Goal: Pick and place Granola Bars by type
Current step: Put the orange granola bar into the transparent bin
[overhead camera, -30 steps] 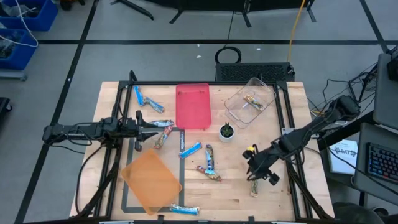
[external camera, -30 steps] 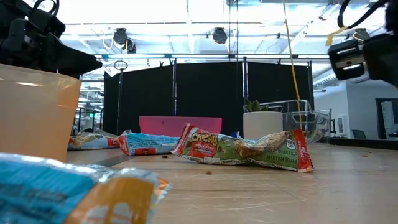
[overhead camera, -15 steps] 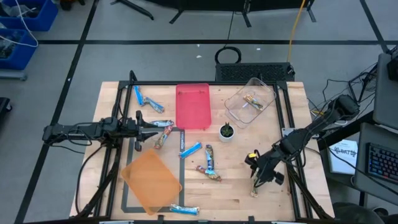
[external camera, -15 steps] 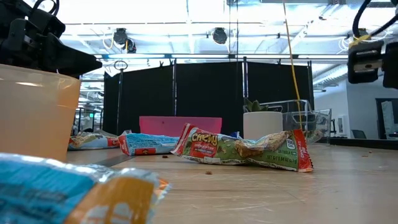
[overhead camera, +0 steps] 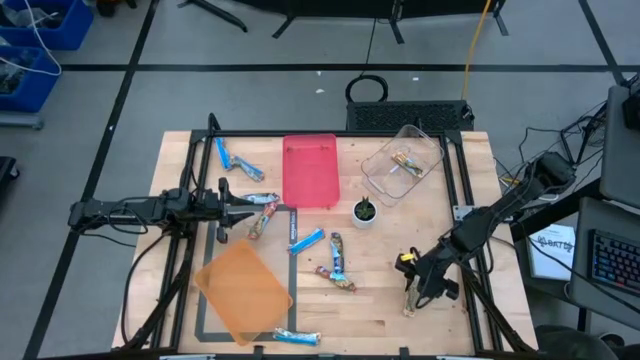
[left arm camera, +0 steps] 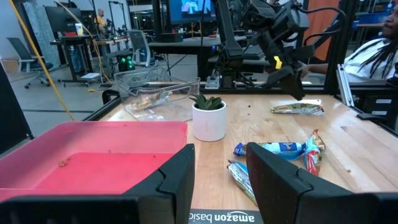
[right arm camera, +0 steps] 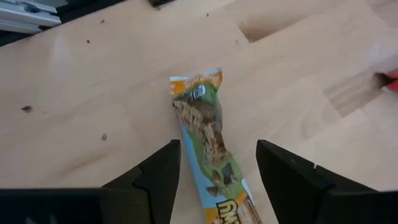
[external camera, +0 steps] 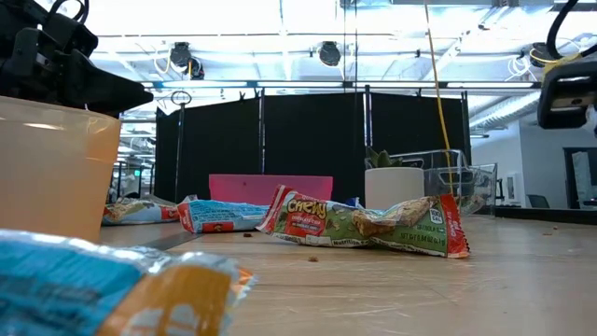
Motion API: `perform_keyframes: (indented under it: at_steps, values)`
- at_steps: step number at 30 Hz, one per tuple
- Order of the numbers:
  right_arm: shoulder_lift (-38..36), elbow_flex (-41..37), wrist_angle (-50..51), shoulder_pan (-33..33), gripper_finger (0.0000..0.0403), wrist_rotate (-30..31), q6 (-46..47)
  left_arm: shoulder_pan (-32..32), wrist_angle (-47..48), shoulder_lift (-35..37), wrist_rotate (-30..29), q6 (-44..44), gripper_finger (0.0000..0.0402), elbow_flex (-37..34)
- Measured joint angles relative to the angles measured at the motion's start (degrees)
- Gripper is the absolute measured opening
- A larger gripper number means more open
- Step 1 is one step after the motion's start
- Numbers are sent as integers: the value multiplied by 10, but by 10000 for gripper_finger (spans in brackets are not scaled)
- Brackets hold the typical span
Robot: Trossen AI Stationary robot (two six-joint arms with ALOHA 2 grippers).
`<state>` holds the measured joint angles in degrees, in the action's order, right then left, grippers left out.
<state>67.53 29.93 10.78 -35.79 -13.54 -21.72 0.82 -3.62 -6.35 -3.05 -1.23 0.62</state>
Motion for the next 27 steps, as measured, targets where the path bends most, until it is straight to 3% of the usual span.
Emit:
perform_keyframes:
  at_steps: [21,27]
  values:
    - [67,0,-44,-16,203,-15,15,0,0,0,0,0,147,0]
    - [85,0,-61,-16,202,6,15,0,0,0,0,0,147,0]
